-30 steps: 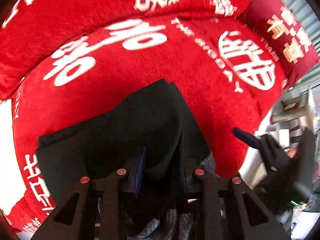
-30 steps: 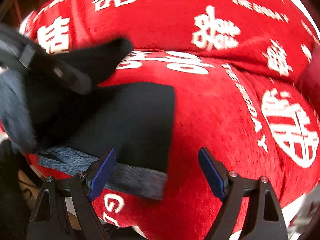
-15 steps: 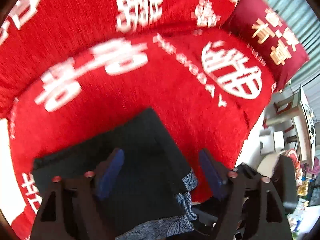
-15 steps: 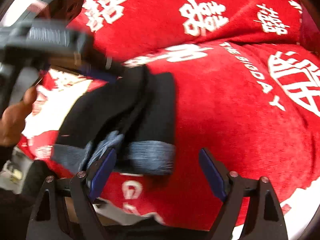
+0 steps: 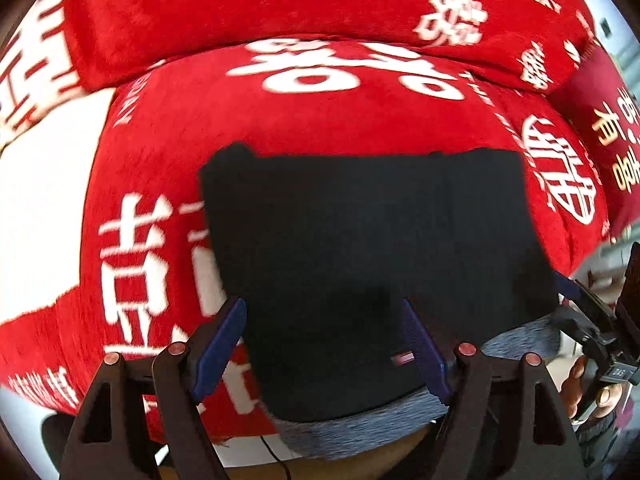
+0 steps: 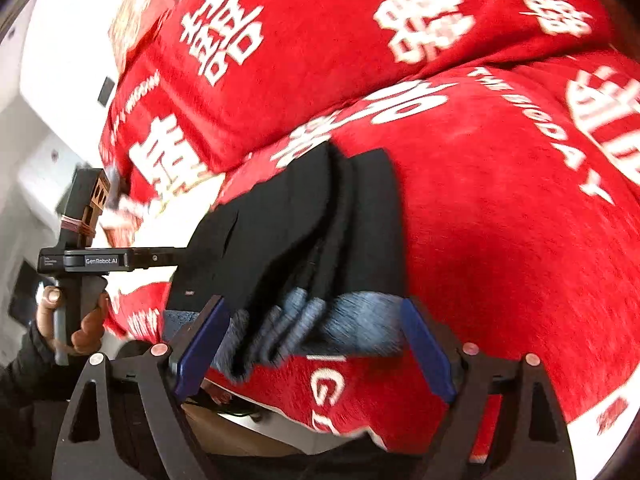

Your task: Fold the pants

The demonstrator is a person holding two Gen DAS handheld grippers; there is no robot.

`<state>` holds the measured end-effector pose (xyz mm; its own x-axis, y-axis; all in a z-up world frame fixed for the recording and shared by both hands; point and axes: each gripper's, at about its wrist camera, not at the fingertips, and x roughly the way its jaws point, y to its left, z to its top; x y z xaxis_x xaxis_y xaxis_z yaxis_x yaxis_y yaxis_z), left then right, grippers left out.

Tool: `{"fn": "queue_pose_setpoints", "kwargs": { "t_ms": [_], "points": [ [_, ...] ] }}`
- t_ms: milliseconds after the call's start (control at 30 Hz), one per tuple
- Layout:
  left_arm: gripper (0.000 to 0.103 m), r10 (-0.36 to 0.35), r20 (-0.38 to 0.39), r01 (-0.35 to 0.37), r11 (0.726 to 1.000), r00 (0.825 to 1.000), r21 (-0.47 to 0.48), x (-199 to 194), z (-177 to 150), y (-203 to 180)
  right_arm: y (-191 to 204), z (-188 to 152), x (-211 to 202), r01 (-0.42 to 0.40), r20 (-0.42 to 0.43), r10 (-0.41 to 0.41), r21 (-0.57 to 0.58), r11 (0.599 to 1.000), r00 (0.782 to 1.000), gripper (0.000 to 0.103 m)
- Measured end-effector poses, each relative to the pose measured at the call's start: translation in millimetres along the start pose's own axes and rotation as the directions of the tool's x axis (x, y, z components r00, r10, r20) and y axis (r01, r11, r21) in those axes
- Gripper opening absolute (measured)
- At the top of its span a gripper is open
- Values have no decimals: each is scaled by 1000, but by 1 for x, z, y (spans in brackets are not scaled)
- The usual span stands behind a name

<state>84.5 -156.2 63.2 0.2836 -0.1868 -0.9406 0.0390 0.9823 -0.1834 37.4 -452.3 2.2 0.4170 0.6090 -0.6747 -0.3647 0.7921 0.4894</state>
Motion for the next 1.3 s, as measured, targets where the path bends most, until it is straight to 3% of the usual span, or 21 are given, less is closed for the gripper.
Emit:
{"fn": "queue_pose_setpoints", "kwargs": {
  "t_ms": [100, 167, 200, 233, 300, 433, 500, 533, 600, 667, 700, 800, 867, 900, 1000, 1067, 1100, 1167, 1267, 1300],
  "points": [
    [80, 20, 5, -20, 1000, 1000, 1, 3, -10, 7, 19, 6, 20, 14, -19, -15, -53, 999, 1000, 87],
    [80, 19, 5, -19, 1000, 1000, 1, 7, -14, 9, 30, 10, 33, -23, -68, 18, -64, 998, 998, 61],
    [80, 15, 6, -15, 1000, 1000, -7, 10, -14, 11, 35, 11, 40, -4, -90, -3, -75, 997, 996, 45],
    [80, 8, 7, -8, 1000, 1000, -15, 12, -13, 12, 41, 13, 47, 42, -104, -52, -91, 995, 993, 38],
    [80, -6, -3, 6, 1000, 1000, -30, 12, -10, 13, 41, 18, 47, 58, -111, -65, -68, 996, 992, 27],
    [80, 0, 69, 1, 1000, 998, -15, -8, -3, 9, 37, 38, 3, 45, 10, -45, -24, 999, 999, 22],
    [86, 4, 55, -3, 1000, 998, -12, -3, -1, 9, 32, 38, -2, 68, 24, -67, -23, 997, 997, 22],
    [95, 17, 36, -16, 1000, 999, -13, 5, -1, 8, 24, 36, 7, 83, -7, -83, 3, 997, 997, 22],
    [95, 41, 3, -41, 999, 999, -9, 24, -4, 7, 10, 27, 31, 155, -88, -152, 33, 987, 985, 25],
    [96, 17, 3, -17, 999, 1000, -38, 29, -8, 10, 5, 22, 31, 145, -51, -142, 52, 988, 989, 27],
    [96, 3, 2, -3, 999, 1000, -52, 27, -8, 12, 4, 23, 26, 143, -43, -140, 68, 987, 989, 36],
    [96, 65, 57, -63, 997, 996, -45, 12, -5, 15, 4, 30, 2, 263, 19, -266, 90, 961, 964, 44],
    [96, 109, 102, -103, 993, 989, -62, 4, 1, 20, 20, 38, -13, 353, 84, -354, 24, 935, 932, 44],
    [96, 114, 114, -104, 991, 987, -90, 3, 9, 26, 30, 42, -15, 355, 104, -352, -13, 935, 930, 47],
    [96, 134, 128, -117, 984, 983, -131, 6, 28, 35, 71, 60, -2, 325, 130, -306, -172, 930, 943, 73],
    [96, 216, 120, -198, 969, 969, -145, 18, 42, 44, 89, 72, 20, 334, 137, -307, -274, 902, 942, 74],
    [96, 249, 107, -231, 961, 963, -154, 26, 48, 49, 92, 79, 31, 342, 131, -317, -307, 888, 939, 74],
    [96, 235, 74, -220, 960, 969, -172, 40, 55, 60, 80, 97, 66, 398, 74, -395, -307, 865, 916, 74],
    [103, 220, 43, -207, 957, 975, -204, 57, 57, 67, 39, 109, 102, 426, -57, -449, -225, 876, 892, 76],
    [103, 215, 36, -203, 958, 976, -200, 60, 57, 68, 33, 111, 103, 413, -60, -433, -210, 886, 899, 79]
  ]
}}
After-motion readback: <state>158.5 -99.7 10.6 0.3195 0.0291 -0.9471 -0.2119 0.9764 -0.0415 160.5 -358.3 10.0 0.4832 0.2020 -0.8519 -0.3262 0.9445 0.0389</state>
